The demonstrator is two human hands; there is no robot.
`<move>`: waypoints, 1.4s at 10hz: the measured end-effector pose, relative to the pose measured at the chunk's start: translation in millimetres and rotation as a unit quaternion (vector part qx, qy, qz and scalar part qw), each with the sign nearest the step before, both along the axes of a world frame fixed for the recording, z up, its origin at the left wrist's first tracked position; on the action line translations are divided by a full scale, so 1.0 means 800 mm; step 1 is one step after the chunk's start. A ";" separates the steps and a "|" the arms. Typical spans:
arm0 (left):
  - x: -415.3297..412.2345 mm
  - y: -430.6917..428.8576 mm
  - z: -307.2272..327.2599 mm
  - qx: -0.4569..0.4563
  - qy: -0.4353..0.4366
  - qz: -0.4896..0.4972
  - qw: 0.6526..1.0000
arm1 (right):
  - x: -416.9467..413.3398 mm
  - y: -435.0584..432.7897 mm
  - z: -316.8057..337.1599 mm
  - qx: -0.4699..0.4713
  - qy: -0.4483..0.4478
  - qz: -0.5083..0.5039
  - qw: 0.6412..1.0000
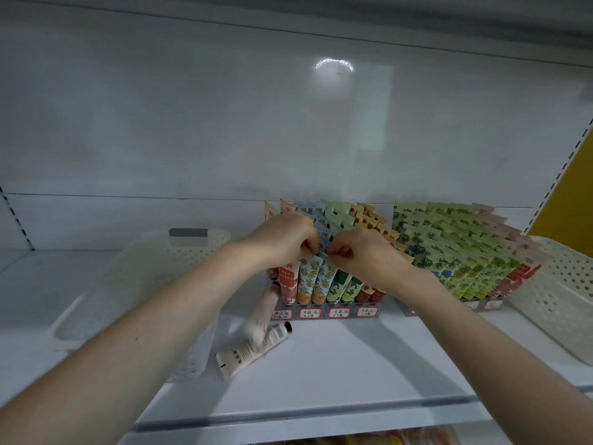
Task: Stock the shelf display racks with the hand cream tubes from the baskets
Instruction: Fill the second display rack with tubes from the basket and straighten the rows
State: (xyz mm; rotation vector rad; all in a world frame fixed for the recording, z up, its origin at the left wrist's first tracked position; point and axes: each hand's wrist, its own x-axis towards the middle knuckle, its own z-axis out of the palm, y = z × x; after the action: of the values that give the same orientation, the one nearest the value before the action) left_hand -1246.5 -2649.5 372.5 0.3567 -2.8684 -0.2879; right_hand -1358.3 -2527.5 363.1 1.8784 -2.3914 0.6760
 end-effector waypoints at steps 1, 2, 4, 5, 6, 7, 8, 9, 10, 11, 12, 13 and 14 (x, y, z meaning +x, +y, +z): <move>0.001 -0.001 -0.001 -0.001 -0.003 0.001 1.000 | 0.001 -0.001 -0.001 0.002 0.001 -0.003 1.000; 0.000 -0.002 -0.002 -0.014 -0.002 0.003 1.000 | 0.001 -0.002 -0.001 0.004 0.006 -0.006 1.000; 0.000 -0.002 -0.002 -0.011 -0.001 0.004 1.000 | 0.001 -0.002 -0.001 0.006 0.005 -0.006 1.000; -0.001 -0.003 -0.002 -0.007 -0.002 0.006 1.000 | 0.001 -0.002 0.000 0.006 0.004 -0.007 1.000; -0.001 -0.003 -0.002 -0.004 -0.003 0.006 1.000 | 0.001 -0.002 0.000 0.004 0.004 -0.004 1.000; -0.001 -0.002 -0.002 -0.005 -0.003 0.006 1.000 | 0.001 -0.001 0.000 0.003 0.002 -0.003 1.000; -0.001 -0.003 -0.002 0.000 -0.005 0.008 1.000 | 0.001 -0.001 0.000 0.007 0.000 -0.005 1.000; -0.002 -0.002 -0.002 0.003 -0.006 0.012 1.000 | 0.001 -0.001 0.001 0.007 0.000 -0.004 1.000; -0.002 -0.001 -0.001 0.006 -0.009 0.015 1.000 | 0.000 0.000 0.000 0.006 -0.004 -0.003 1.000; 0.000 0.000 0.000 0.012 -0.004 0.018 1.000 | -0.001 0.000 0.000 0.007 -0.007 -0.007 1.000; 0.003 0.002 0.002 0.013 0.003 0.018 1.000 | 0.000 0.000 0.000 0.008 -0.005 -0.008 1.000; 0.006 0.004 0.004 0.012 0.012 0.018 1.000 | 0.000 0.000 0.000 0.005 0.001 -0.010 1.000; 0.011 0.005 0.007 0.008 0.036 0.020 0.999 | -0.001 0.000 0.002 -0.001 0.012 -0.008 1.000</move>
State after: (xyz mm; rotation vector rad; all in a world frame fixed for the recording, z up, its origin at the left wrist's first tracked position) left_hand -1237.9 -2645.6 378.0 0.3967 -2.7861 -0.3096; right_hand -1358.7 -2527.5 364.9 1.8528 -2.3872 0.6516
